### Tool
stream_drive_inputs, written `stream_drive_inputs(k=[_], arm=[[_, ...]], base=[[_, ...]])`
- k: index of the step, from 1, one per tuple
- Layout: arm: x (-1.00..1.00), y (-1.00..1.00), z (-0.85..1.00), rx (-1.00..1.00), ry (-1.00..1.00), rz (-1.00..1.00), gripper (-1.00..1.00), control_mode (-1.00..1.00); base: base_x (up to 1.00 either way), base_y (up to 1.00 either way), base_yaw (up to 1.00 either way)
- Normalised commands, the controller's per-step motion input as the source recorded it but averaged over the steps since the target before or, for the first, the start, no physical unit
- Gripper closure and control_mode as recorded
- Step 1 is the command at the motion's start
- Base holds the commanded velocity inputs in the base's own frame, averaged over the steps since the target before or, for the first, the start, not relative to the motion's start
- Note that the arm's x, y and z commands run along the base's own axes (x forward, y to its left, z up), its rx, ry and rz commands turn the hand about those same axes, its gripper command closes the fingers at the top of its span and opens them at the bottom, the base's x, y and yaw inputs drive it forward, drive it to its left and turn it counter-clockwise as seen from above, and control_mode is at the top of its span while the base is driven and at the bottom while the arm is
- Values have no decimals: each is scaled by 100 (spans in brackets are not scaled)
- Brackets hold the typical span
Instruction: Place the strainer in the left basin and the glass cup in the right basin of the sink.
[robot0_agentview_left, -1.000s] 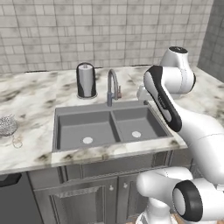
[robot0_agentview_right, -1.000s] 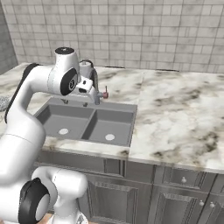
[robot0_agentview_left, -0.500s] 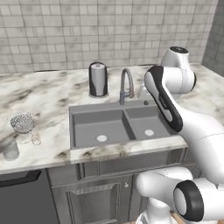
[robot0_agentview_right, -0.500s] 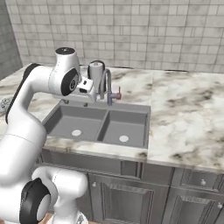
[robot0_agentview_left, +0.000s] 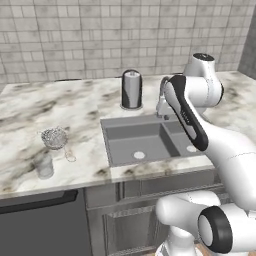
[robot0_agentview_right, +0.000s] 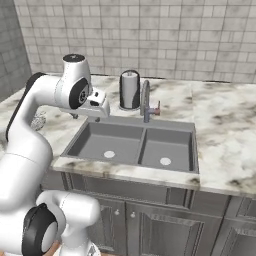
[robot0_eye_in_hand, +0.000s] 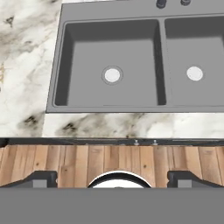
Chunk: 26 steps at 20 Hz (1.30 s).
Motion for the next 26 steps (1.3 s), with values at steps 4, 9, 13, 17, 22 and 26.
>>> stream_drive_inputs(k=[4, 9, 13, 17, 22, 26], arm=[[0, 0, 0, 0, 0, 0, -100, 100], [0, 0, 0, 0, 0, 0, -100, 100], [0, 0, 0, 0, 0, 0, -100, 100], [0, 0, 0, 0, 0, 0, -100, 100], [0, 0, 0, 0, 0, 0, -100, 100], [0, 0, 0, 0, 0, 0, -100, 100]], base=[[0, 51, 0], [16, 30, -1], [28, 12, 0], [33, 16, 0], [36, 14, 0], [32, 16, 0]])
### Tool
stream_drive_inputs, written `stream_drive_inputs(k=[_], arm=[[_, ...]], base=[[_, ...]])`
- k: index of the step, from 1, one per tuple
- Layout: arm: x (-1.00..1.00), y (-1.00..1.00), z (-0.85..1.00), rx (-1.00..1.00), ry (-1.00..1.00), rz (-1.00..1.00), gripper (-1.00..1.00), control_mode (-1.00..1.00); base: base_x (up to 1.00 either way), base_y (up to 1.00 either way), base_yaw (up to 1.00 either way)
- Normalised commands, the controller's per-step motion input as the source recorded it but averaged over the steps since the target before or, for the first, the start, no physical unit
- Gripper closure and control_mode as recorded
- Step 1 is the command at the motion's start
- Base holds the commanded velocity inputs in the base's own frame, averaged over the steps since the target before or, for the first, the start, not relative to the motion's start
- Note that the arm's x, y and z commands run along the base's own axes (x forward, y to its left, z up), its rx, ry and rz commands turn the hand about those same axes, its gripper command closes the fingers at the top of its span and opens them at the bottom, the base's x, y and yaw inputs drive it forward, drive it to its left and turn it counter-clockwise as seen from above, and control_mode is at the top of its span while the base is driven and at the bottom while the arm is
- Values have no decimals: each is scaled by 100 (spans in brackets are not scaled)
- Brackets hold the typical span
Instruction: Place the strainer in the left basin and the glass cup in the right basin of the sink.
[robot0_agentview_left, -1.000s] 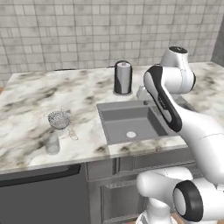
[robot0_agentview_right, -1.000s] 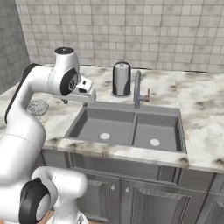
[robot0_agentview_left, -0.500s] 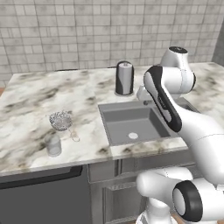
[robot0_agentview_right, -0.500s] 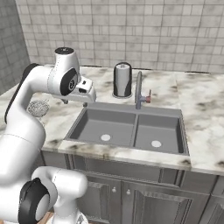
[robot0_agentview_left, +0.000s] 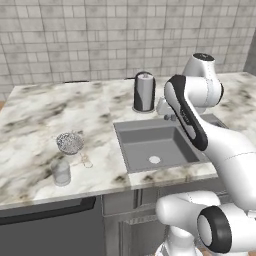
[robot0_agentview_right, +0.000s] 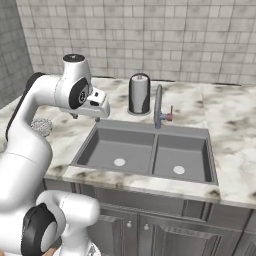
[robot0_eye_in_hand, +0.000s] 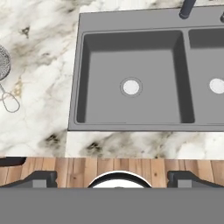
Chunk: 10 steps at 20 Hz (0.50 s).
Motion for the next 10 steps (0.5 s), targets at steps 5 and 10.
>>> stream_drive_inputs(k=[5, 10], arm=[[0, 0, 0, 0, 0, 0, -100, 100], [0, 0, 0, 0, 0, 0, -100, 100]], base=[[29, 7, 0], [30, 6, 0]])
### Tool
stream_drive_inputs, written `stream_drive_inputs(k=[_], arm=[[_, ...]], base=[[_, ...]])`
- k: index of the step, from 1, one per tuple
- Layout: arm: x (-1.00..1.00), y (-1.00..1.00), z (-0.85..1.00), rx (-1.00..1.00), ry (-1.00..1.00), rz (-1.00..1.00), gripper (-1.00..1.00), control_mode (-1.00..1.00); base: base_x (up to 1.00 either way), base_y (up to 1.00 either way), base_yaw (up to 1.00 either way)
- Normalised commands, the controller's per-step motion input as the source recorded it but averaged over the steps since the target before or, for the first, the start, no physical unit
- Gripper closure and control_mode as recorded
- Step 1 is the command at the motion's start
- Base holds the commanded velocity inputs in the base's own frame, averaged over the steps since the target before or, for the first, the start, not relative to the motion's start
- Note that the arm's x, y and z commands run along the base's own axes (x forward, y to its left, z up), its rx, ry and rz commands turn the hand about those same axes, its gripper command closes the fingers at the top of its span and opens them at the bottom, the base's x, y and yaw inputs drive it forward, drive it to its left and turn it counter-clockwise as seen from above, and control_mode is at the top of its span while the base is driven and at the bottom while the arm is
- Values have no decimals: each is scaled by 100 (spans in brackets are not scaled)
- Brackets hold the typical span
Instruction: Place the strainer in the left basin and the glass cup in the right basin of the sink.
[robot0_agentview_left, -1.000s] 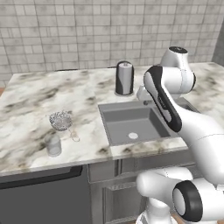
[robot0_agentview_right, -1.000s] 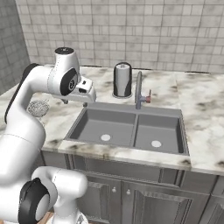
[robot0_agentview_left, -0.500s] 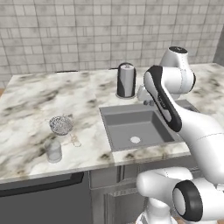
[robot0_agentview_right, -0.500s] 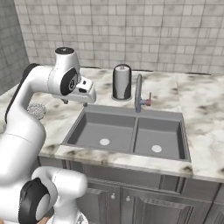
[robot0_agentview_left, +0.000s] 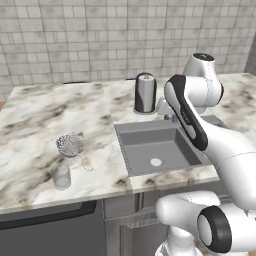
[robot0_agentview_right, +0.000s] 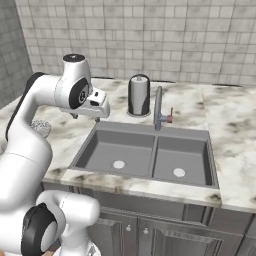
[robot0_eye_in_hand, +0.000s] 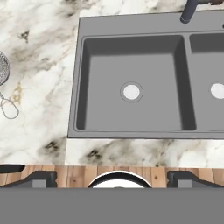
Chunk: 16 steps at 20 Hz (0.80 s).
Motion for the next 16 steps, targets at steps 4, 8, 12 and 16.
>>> stream_drive_inputs(k=[4, 8, 12, 16], arm=[[0, 0, 0, 0, 0, 0, -100, 100], [0, 0, 0, 0, 0, 0, -100, 100], [0, 0, 0, 0, 0, 0, -100, 100], [0, 0, 0, 0, 0, 0, -100, 100]], base=[[8, 20, 0], [1, 33, 0], [9, 35, 0], [17, 31, 0]])
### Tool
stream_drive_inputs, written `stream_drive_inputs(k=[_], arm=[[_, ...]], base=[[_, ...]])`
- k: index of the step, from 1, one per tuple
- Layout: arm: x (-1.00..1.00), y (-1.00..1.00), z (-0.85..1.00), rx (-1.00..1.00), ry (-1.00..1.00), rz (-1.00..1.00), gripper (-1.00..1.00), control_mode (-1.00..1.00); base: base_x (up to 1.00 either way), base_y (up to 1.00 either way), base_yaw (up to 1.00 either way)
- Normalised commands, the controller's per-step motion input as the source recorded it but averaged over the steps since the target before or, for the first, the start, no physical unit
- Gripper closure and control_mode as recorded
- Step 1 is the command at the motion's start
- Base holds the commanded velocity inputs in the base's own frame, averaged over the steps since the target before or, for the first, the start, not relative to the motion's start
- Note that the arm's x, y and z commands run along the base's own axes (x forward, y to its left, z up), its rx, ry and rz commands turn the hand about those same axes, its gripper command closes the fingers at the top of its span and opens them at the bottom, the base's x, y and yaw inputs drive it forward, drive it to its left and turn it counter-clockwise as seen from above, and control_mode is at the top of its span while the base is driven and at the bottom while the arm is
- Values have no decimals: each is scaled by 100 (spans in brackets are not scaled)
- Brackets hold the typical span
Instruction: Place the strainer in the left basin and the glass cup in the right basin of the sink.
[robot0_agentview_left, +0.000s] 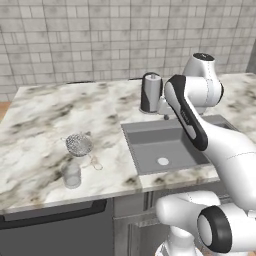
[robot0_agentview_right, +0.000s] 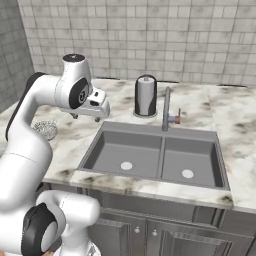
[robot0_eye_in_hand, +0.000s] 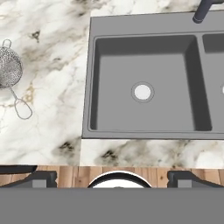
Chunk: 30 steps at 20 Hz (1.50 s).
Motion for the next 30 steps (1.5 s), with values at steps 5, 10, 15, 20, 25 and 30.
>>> stream_drive_inputs(k=[5, 10, 15, 20, 25, 30], arm=[[0, 0, 0, 0, 0, 0, -100, 100], [0, 0, 0, 0, 0, 0, -100, 100], [0, 0, 0, 0, 0, 0, -100, 100], [0, 0, 0, 0, 0, 0, -100, 100], [0, 0, 0, 0, 0, 0, -100, 100], [0, 0, 0, 0, 0, 0, -100, 100]], base=[[34, 13, 0], [29, 11, 0], [16, 7, 0], [3, 1, 0], [0, 0, 0], [0, 0, 0]])
